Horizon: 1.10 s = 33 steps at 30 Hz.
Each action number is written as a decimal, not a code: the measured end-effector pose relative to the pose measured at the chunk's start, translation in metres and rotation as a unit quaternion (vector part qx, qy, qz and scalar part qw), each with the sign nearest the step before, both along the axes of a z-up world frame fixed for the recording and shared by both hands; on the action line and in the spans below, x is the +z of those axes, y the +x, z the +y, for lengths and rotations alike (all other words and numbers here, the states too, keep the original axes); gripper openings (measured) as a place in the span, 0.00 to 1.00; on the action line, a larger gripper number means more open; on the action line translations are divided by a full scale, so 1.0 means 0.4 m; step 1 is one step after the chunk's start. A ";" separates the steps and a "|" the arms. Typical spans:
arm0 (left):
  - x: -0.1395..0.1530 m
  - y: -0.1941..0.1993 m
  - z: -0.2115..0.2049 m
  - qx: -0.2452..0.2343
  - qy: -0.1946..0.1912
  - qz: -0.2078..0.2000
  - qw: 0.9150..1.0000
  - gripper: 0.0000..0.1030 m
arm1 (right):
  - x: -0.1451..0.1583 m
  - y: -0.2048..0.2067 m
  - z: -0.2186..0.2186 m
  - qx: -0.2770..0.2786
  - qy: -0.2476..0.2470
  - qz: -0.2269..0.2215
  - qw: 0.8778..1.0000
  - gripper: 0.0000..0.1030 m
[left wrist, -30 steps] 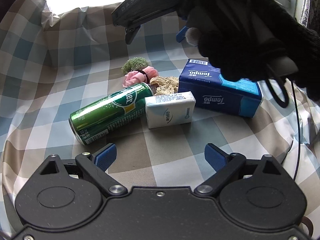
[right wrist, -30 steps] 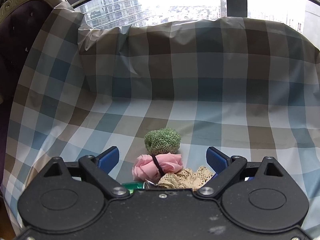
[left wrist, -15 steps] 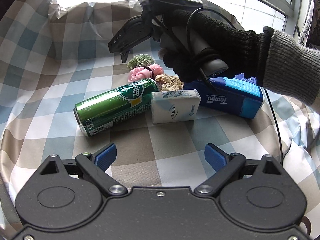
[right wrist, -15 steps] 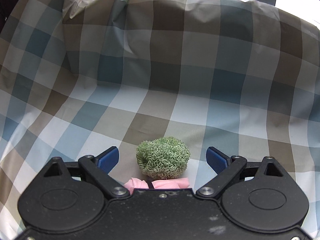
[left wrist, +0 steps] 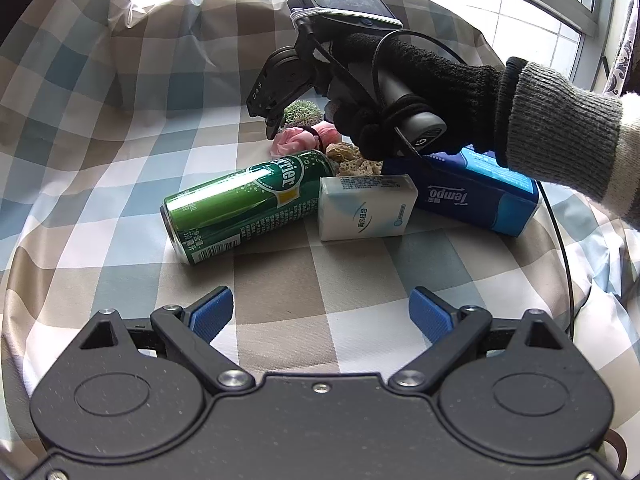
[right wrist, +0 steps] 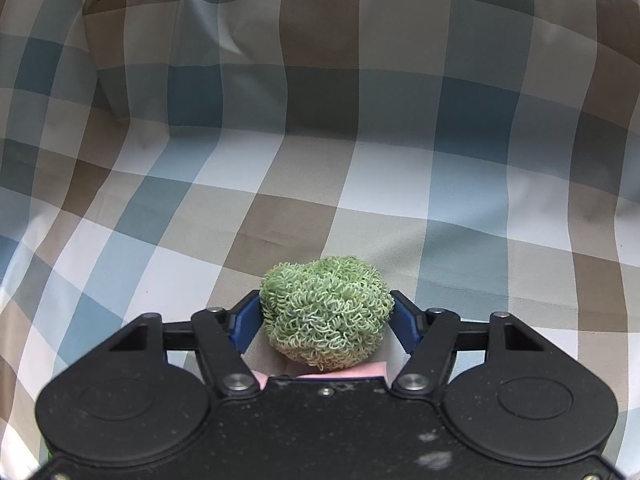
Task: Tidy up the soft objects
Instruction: 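Reach the right tool to the green moss ball and close on it, then lift the moss ball with the right tool while the left tool reaches the pink scrunchie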
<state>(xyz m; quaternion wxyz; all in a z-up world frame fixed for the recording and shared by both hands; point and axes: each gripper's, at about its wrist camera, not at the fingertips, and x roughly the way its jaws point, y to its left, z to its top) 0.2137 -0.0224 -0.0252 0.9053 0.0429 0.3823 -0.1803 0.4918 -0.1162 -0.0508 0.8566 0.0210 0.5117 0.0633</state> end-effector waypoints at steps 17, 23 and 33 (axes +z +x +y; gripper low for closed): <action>0.042 0.046 -0.043 0.013 -0.009 -0.019 1.000 0.89 | 0.137 -0.222 -0.287 -0.114 0.046 -0.176 0.977 0.61; 0.051 0.077 -0.070 0.021 -0.016 -0.016 1.000 0.89 | 0.118 -0.270 -0.320 -0.125 0.015 -0.232 0.965 0.61; 0.103 0.232 -0.101 0.049 -0.036 0.013 0.998 0.90 | 0.089 -0.262 -0.325 -0.107 0.032 -0.219 0.969 0.61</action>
